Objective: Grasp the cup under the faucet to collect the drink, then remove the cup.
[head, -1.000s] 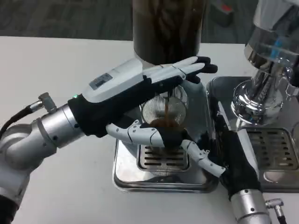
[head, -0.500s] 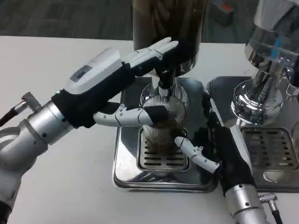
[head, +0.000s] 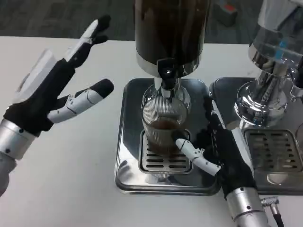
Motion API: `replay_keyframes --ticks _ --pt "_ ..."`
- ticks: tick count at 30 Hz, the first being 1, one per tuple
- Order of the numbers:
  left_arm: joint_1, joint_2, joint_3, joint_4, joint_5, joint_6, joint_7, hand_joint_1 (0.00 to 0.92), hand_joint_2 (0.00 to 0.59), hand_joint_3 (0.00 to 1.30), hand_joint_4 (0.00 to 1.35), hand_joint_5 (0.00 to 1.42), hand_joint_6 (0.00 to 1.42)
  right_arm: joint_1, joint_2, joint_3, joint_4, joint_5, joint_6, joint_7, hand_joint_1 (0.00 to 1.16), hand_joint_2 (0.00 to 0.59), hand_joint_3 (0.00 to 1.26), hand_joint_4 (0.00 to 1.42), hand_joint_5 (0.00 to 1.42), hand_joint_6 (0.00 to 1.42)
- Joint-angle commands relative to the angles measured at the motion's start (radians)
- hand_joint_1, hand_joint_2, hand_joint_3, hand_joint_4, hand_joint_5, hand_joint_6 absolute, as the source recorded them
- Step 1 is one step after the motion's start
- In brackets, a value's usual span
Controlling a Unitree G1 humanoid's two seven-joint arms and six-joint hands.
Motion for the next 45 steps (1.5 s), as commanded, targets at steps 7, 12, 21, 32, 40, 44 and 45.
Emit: replay_keyframes --ticks 7,12,21,32,40,44,45 --pt "0.095 0.001 0.003 0.065 0.015 0.047 0.032 0.000 0.161 0.00 0.00 0.08 0.01 0.031 0.007 -0.009 -0.020 0.011 -0.013 -0.004 0.69 0.227 0.00 0.00 0.00 0.03" --pt "0.096 -0.006 -0.010 0.100 0.013 0.053 0.028 0.000 0.165 0.00 0.00 0.08 0.01 0.059 0.002 -0.008 -0.057 0.012 -0.012 0.004 0.69 0.226 0.00 0.00 0.00 0.03" --pt "0.089 -0.011 -0.036 0.152 0.020 0.054 0.020 0.000 0.169 0.00 0.00 0.08 0.01 0.087 -0.002 0.005 -0.124 0.017 0.006 0.029 0.69 0.226 0.00 0.00 0.00 0.03" --pt "0.094 -0.012 -0.046 0.169 0.000 0.056 0.013 0.000 0.169 0.00 0.00 0.08 0.01 0.028 0.011 0.029 -0.080 -0.004 -0.002 0.036 0.74 0.186 0.00 0.00 0.00 0.00" --pt "0.092 -0.013 -0.040 0.179 -0.005 0.048 0.021 0.000 0.171 0.00 0.00 0.08 0.01 -0.028 0.027 0.030 0.018 0.002 -0.034 0.039 0.75 0.186 0.00 0.00 0.00 0.00" --pt "0.098 0.001 -0.049 0.192 0.029 0.028 0.035 0.000 0.172 0.00 0.00 0.09 0.01 -0.035 0.030 0.030 0.041 0.007 -0.043 0.044 0.75 0.186 0.00 0.00 0.00 0.00" --pt "0.101 0.008 -0.053 0.193 0.050 0.015 0.049 0.000 0.172 0.00 0.00 0.09 0.01 -0.035 0.030 0.031 0.044 0.004 -0.044 0.043 0.75 0.186 0.00 0.00 0.00 0.00"
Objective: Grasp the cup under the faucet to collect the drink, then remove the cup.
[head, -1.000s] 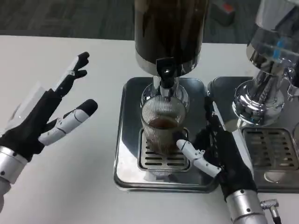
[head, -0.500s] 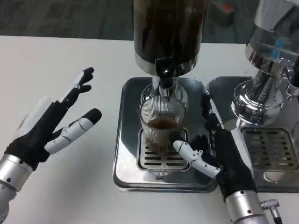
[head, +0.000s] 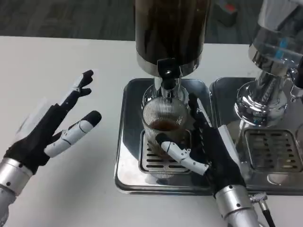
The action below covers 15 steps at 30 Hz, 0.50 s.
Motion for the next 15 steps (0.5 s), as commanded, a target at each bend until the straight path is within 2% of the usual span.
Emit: replay_keyframes --ticks 1,6,12,15 --pt "0.020 0.028 -0.018 0.014 0.080 -0.047 0.051 0.000 0.171 0.00 0.00 0.08 0.01 -0.012 0.001 0.001 0.023 0.003 -0.024 0.001 0.75 0.186 0.00 0.00 0.00 0.00" --pt "0.046 0.057 -0.057 0.028 0.194 -0.042 0.117 0.000 0.157 0.00 0.00 0.00 0.00 -0.015 -0.003 0.009 0.025 -0.010 -0.024 -0.001 0.75 0.186 0.00 0.00 0.00 0.01" --pt "0.072 0.042 -0.076 0.031 0.196 -0.039 0.133 0.000 0.157 0.00 0.00 0.00 0.00 -0.014 -0.003 0.013 0.031 -0.026 -0.017 -0.004 0.76 0.181 0.00 0.00 0.00 0.03" --pt "0.077 0.033 -0.077 0.024 0.183 -0.045 0.139 0.000 0.159 0.00 0.00 0.00 0.00 -0.022 -0.008 0.026 0.026 -0.061 -0.007 -0.016 0.77 0.181 0.00 0.00 0.00 0.04"
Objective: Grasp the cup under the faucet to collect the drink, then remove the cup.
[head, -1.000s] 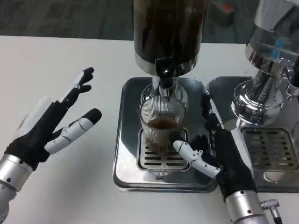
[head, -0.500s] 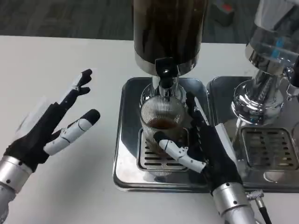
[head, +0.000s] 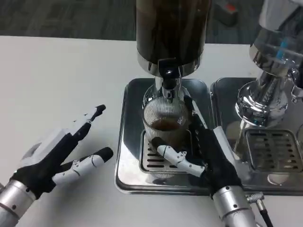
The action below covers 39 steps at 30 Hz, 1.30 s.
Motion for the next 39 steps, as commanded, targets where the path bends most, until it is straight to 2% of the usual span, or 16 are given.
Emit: replay_keyframes --ticks 1,10,16,34,39 --pt "0.010 -0.013 -0.001 -0.005 -0.021 -0.008 0.020 0.000 0.160 0.00 0.00 0.00 0.00 -0.019 -0.005 0.016 0.006 -0.039 0.002 -0.018 0.77 0.181 0.00 0.00 0.00 0.04" --pt "0.023 -0.017 0.008 -0.007 -0.064 -0.015 0.012 0.000 0.169 0.00 0.00 0.02 0.00 -0.025 0.026 -0.009 0.038 0.002 0.001 -0.021 0.77 0.181 0.00 0.00 0.03 0.15" --pt "0.021 -0.013 0.006 0.001 -0.095 -0.017 0.001 0.000 0.169 0.00 0.00 0.03 0.00 -0.030 0.031 0.003 0.048 0.003 -0.002 -0.018 0.79 0.181 0.00 0.00 0.09 0.24" --pt "0.031 -0.006 0.006 -0.002 -0.114 -0.011 -0.004 0.000 0.170 0.00 0.00 0.04 0.00 -0.038 0.037 0.010 0.070 0.014 0.004 -0.016 0.83 0.174 0.00 0.22 0.35 0.47" --pt "0.032 -0.005 0.004 -0.003 -0.119 -0.011 -0.008 0.000 0.170 0.00 0.00 0.04 0.00 -0.030 0.041 0.006 0.066 0.012 0.006 -0.030 0.85 0.186 0.07 0.26 0.38 0.51"
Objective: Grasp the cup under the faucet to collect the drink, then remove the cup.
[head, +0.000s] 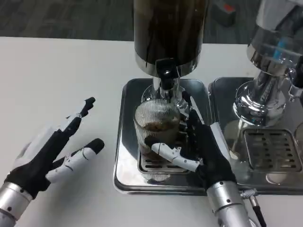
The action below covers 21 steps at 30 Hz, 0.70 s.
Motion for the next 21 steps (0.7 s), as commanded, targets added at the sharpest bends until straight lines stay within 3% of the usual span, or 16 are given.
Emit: replay_keyframes --ticks 1,21 --pt "0.008 0.007 0.001 0.002 -0.006 -0.003 -0.015 0.000 0.170 0.00 0.00 0.04 0.00 0.018 0.010 0.002 0.014 0.004 0.006 -0.009 0.85 0.188 0.08 0.26 0.39 0.51" --pt "-0.008 -0.004 -0.003 0.016 -0.008 -0.006 -0.029 0.000 0.171 0.00 0.00 0.06 0.00 0.030 0.011 -0.010 0.000 0.003 -0.015 -0.057 0.86 0.208 0.21 0.33 0.44 0.61"
